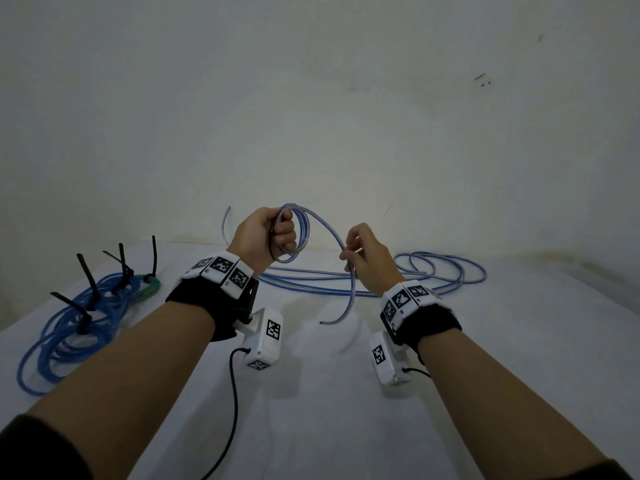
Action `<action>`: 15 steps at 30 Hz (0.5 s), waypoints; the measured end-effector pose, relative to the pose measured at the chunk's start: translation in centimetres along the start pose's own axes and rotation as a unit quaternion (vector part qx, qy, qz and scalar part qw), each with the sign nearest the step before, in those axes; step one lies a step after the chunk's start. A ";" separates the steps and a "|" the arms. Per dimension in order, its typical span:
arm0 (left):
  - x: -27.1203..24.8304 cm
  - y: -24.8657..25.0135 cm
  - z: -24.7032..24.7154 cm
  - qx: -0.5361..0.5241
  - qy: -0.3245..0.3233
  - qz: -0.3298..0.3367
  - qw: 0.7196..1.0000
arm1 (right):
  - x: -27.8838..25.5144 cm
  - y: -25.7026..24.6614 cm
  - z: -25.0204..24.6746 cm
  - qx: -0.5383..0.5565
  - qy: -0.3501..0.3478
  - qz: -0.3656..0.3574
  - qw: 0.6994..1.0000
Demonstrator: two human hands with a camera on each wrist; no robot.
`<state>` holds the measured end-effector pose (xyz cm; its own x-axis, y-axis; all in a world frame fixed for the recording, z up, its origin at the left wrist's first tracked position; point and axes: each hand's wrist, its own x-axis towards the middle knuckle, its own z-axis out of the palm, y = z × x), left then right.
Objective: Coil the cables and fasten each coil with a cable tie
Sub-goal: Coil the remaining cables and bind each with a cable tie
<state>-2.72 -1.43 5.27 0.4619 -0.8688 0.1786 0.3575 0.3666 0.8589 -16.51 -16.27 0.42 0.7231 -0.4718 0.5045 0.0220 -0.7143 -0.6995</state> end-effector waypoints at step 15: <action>0.5 -0.9 0.9 -0.104 -0.006 0.026 0.994 | -0.5 -0.3 1.6 -0.006 -0.011 -0.076 0.997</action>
<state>-3.52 -2.44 5.04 0.4742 -0.8507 0.2266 0.4944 0.4703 0.7310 -15.73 -15.02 -0.46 0.7272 -0.3461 0.5928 0.1238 -0.7833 -0.6091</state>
